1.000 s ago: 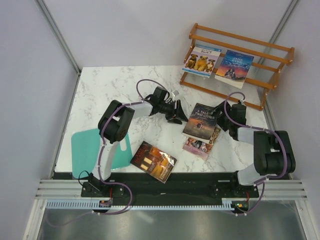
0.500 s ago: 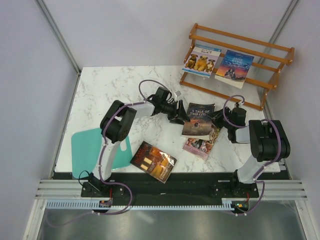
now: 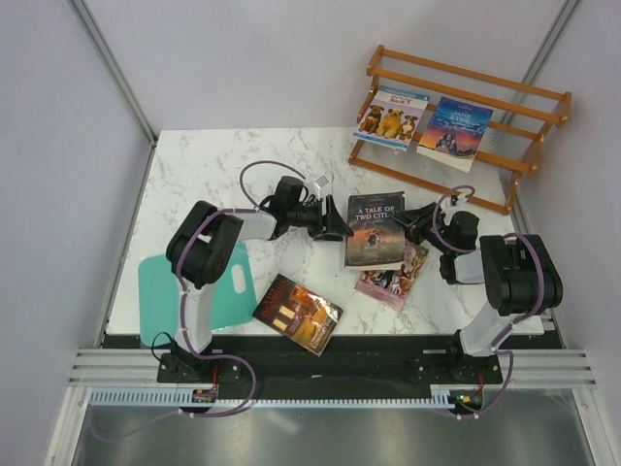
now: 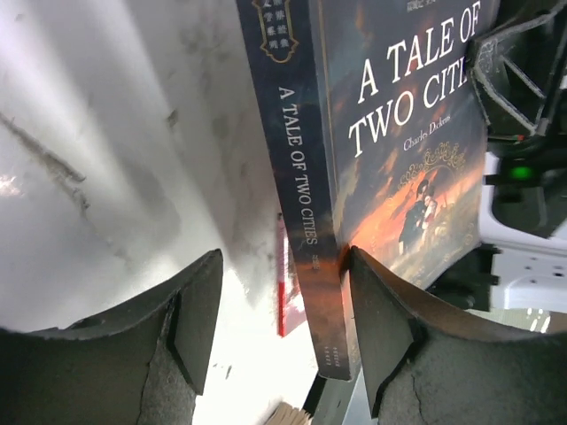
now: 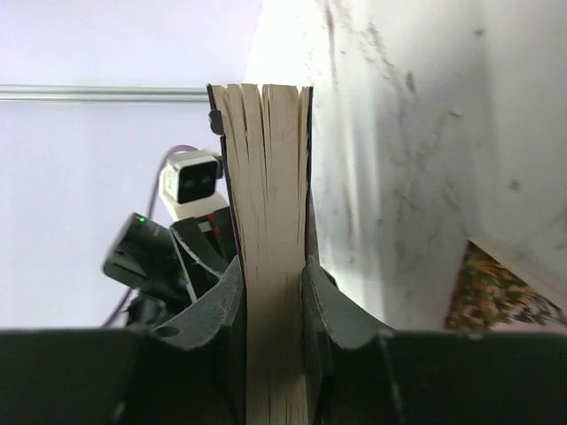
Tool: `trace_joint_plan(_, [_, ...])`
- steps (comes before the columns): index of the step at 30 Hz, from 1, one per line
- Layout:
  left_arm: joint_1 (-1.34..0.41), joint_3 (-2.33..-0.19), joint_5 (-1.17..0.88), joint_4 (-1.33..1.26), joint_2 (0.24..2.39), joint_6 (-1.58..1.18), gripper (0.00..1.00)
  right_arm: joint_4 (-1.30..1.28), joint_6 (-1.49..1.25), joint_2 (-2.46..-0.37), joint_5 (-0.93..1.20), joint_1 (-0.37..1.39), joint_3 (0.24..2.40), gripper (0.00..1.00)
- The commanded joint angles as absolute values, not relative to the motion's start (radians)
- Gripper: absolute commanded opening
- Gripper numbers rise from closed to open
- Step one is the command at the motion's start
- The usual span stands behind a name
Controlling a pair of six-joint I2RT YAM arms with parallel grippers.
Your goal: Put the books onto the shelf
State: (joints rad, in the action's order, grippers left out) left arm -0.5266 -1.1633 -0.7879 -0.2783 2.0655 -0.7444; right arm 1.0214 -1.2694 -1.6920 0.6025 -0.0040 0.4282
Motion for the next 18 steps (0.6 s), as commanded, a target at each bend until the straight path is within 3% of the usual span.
trace_joint_plan(1, [-0.528,-1.103,-0.841,-0.625,2.031,-0.921,0.65,1.312,-1.439,-1.672,0.706,0.021,0.449,0.00])
trace_joint_plan(5, [-0.538,-1.100,-0.867,-0.828,2.059,-1.031,0.64,1.144,-1.350,-1.625,0.704,0.044,0.459,0.00])
trace_joint_plan(9, [-0.564,-1.138,-0.871,-0.836,2.057,-1.051,0.60,0.867,-1.177,-1.530,0.645,0.109,0.501,0.00])
trace_joint_plan(10, [-0.569,-1.155,-0.874,-0.839,2.057,-1.054,0.54,0.798,-1.096,-1.514,0.628,0.123,0.517,0.00])
trace_joint_plan(11, [-0.577,-1.163,-0.885,-0.841,2.057,-1.058,0.30,0.664,-1.057,-1.502,0.608,0.150,0.553,0.00])
trace_joint_plan(13, [-0.581,-1.177,-0.894,-0.856,2.057,-1.078,0.03,0.493,-0.962,-1.459,0.540,0.170,0.598,0.00])
trace_joint_plan(15, [-0.580,-1.178,-0.899,-0.865,2.046,-1.097,0.02,0.402,-0.921,-1.415,0.473,0.179,0.615,0.00])
trace_joint_plan(16, [-0.578,-1.180,-0.899,-0.862,2.040,-1.098,0.02,0.337,-0.908,-1.401,0.453,0.179,0.623,0.05])
trace_joint_plan(17, [-0.577,-1.181,-0.896,-0.856,2.034,-1.098,0.02,0.306,-0.882,-1.387,0.434,0.179,0.624,0.10])
trace_joint_plan(18, [-0.577,-1.186,-0.894,-0.845,2.023,-1.095,0.02,0.282,-0.874,-1.359,0.420,0.179,0.623,0.26])
